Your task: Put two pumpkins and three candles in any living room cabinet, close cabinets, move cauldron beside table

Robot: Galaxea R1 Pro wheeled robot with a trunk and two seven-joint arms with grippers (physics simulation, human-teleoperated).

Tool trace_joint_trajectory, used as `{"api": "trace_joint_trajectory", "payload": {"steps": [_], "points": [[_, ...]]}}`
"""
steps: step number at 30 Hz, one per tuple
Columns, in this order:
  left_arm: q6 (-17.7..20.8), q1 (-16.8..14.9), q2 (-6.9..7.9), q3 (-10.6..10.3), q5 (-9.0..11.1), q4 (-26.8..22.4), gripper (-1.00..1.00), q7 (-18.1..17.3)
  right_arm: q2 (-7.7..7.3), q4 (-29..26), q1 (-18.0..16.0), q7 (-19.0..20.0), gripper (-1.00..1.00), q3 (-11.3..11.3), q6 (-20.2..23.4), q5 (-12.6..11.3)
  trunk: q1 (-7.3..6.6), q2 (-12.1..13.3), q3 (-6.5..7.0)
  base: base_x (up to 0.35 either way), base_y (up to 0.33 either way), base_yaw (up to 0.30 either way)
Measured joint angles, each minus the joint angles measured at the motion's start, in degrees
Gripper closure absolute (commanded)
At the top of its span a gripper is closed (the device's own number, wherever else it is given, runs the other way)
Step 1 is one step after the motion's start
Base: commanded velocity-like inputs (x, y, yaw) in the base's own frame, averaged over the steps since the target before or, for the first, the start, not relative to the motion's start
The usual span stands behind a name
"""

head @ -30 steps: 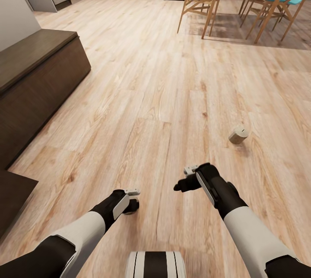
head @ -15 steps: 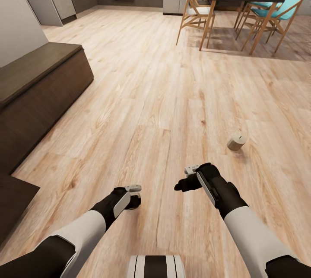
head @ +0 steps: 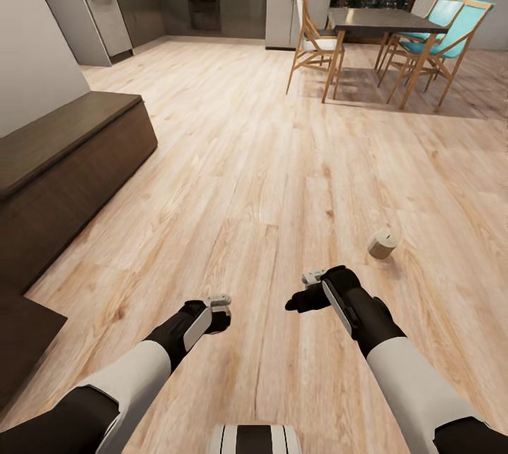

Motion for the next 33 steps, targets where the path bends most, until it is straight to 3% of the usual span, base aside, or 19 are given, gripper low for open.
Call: {"api": "trace_joint_trajectory", "payload": {"steps": [4, 11, 19, 33], "points": [[2.58, 0.02, 0.24, 0.06, 0.21, 0.04, 1.00, -0.06, -0.01, 0.00, 0.00, -0.02, -1.00, -0.09, 0.00, 0.01, -0.10, 0.06, 1.24, 0.000, 0.000, 0.000], [3.52, -0.01, 1.05, 0.43, 0.26, -0.03, 1.00, -1.15, -0.09, 0.00, 0.00, -0.09, -1.00, -0.34, 0.00, 0.00, -0.28, 0.15, 3.42, 0.000, 0.000, 0.000], [3.63, -0.01, 1.19, 6.03, 0.20, -0.07, 1.00, -2.71, -0.15, 0.00, 0.00, -0.18, -1.00, -0.44, 0.00, 0.00, -0.49, 0.25, 5.91, 0.000, 0.000, 0.000], [3.64, -0.02, 1.11, 6.94, 0.25, -1.81, 1.00, -2.75, -0.27, 0.00, 0.00, -0.17, -1.00, -0.48, -0.77, 0.00, -0.85, 0.44, 10.28, 0.000, 0.000, 0.000]]}}
